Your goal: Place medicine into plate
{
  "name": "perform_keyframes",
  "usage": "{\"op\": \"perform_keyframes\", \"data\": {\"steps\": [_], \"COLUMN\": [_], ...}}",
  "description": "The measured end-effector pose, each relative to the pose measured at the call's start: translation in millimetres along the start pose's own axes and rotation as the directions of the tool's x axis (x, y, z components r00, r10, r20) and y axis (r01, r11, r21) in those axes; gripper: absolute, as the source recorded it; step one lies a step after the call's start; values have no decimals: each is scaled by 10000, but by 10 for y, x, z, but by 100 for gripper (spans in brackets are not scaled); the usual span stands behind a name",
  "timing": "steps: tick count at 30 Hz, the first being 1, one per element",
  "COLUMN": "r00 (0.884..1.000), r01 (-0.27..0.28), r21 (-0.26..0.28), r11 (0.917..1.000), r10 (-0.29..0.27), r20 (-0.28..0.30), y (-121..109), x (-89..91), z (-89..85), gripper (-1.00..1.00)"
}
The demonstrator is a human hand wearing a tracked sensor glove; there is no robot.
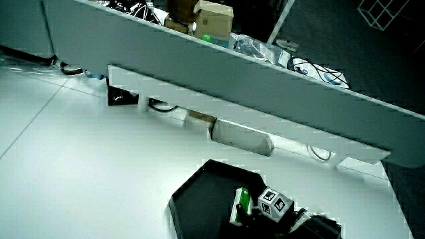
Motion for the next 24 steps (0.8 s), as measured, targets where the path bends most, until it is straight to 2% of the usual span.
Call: {"op": "perform_keyframes", "data": {"steps": [2,3,5,7,9,11,13,14,15,16,17,18,19,20,21,22,23,24], "r00": [9990,9989,9995,9995,9989,9989,9986,9973,9977,9985,9985,9983,9983,9982,9976,9985,9996,9999], "r01": [351,341,126,-252,-413,-423,-474,-714,-579,-406,-487,-433,-447,-490,-663,-489,-137,-146], "r21": [21,-157,-549,-1104,-1251,-1756,-2332,-2747,-2385,-2387,-2449,-2594,-2572,-2815,-2562,-2505,-2307,-2446], "r11": [9994,9993,9984,9936,9913,9835,9713,9589,9694,9702,9683,9648,9653,9583,9643,9669,9729,9695], "r10": [-352,-335,-109,270,438,451,519,736,645,483,536,518,528,569,694,536,190,159], "r20": [284,338,310,142,179,118,134,-20,198,264,134,262,247,201,32,123,204,32], "y": [55,109,211,274,314,356,404,465,405,409,382,391,402,417,404,418,410,406], "x": [-49,-82,-144,-191,-216,-223,-252,-284,-295,-292,-282,-285,-290,-299,-307,-304,-281,-257], "z": [2,-20,-61,-96,-160,-239,-314,-408,-346,-372,-353,-367,-366,-376,-359,-401,-433,-484], "gripper": [0,0,0,0,0,0,0,0,0,0,0,0,0,-10,-20,-30,-40,-50]}}
